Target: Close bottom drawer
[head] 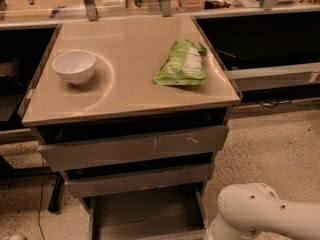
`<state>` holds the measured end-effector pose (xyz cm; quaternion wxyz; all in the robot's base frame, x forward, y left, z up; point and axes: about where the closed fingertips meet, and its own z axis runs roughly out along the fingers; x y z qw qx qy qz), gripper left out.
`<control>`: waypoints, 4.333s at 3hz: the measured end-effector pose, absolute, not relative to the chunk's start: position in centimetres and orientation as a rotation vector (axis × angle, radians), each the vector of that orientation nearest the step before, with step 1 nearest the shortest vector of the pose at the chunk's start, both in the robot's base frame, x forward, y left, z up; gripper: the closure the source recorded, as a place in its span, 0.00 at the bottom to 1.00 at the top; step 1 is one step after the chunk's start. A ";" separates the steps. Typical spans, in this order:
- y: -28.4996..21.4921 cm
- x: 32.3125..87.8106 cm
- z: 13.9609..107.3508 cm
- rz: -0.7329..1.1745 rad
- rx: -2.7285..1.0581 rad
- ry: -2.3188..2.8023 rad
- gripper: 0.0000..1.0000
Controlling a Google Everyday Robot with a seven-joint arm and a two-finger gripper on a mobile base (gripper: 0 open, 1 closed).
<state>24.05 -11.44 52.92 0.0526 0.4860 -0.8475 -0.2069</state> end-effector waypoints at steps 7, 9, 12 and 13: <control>-9.4 27.2 29.1 -0.929 1.257 -2.624 1.00; -9.2 31.3 25.4 -0.889 1.313 -2.738 1.00; -9.3 33.9 18.7 -0.792 1.301 -2.793 1.00; -9.5 34.8 18.1 -0.715 1.286 -2.812 1.00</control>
Offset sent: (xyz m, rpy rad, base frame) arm 0.0310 0.0210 -0.2254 0.1297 0.1658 -0.1724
